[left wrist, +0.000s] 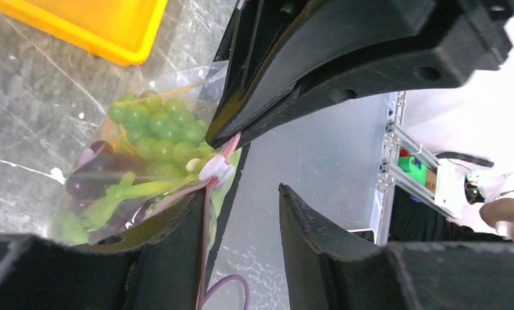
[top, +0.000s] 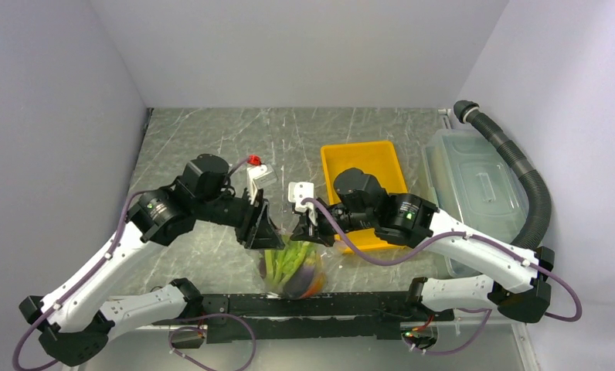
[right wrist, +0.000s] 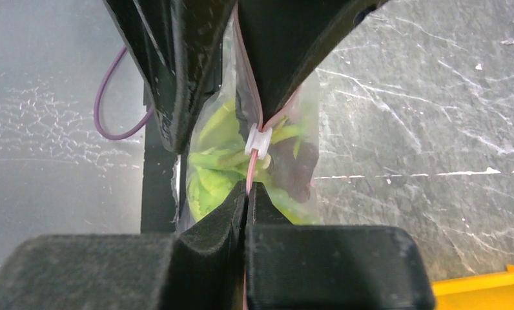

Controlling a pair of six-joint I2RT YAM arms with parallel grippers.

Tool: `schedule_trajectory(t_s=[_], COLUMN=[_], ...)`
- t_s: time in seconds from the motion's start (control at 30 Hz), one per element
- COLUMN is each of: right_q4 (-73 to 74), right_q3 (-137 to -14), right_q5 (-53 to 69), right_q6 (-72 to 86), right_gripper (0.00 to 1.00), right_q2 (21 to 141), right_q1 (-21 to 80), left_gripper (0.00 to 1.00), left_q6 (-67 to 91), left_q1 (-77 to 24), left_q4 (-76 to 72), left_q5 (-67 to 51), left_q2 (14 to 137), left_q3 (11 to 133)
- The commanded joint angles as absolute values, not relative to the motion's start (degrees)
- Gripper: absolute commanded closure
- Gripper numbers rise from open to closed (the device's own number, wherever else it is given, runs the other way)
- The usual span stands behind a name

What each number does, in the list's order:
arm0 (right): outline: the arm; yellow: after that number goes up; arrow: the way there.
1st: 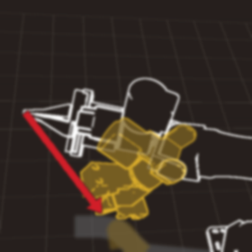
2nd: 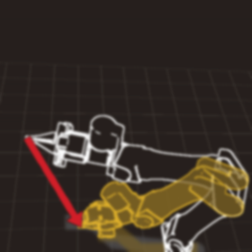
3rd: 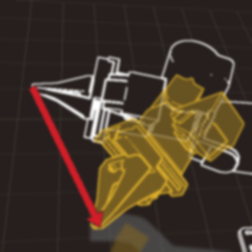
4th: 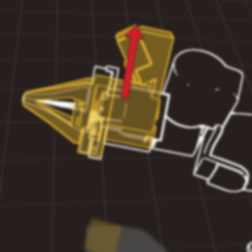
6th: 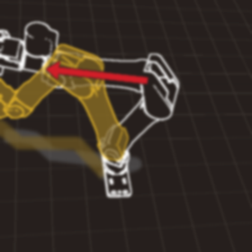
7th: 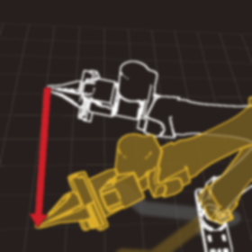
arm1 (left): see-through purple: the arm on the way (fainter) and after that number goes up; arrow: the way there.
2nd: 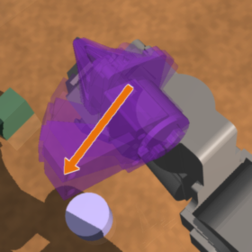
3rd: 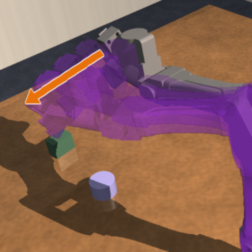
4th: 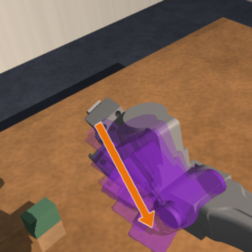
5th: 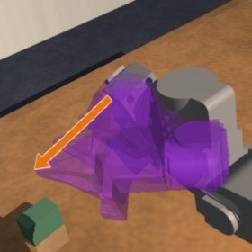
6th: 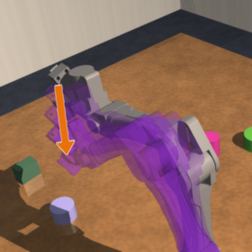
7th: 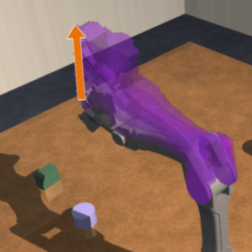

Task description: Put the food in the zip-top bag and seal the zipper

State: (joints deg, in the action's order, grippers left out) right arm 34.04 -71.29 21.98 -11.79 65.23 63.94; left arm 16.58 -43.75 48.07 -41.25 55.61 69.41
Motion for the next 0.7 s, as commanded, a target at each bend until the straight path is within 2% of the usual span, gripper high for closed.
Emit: schedule_trajectory(t_s=[0.0,0.33,0.67], right_q4=[29.91,29.79,28.92], right_q3=[-72.98,-73.09,-73.27], right_q5=[22.34,22.15,24.42], right_q6=[-11.60,-11.58,-11.31], right_gripper=[1.00,1.00,1.00], right_q2=[64.31,64.35,64.74], right_q1=[64.25,64.25,64.24], left_gripper=[0.52,0.51,0.52], left_q6=[13.75,10.59,7.73], left_q1=[-43.97,-43.96,-43.99], left_q4=[49.01,57.56,55.84], left_q5=[-41.27,-35.09,-31.37], left_q2=[53.84,53.33,54.69], left_q3=[75.11,80.08,81.90])
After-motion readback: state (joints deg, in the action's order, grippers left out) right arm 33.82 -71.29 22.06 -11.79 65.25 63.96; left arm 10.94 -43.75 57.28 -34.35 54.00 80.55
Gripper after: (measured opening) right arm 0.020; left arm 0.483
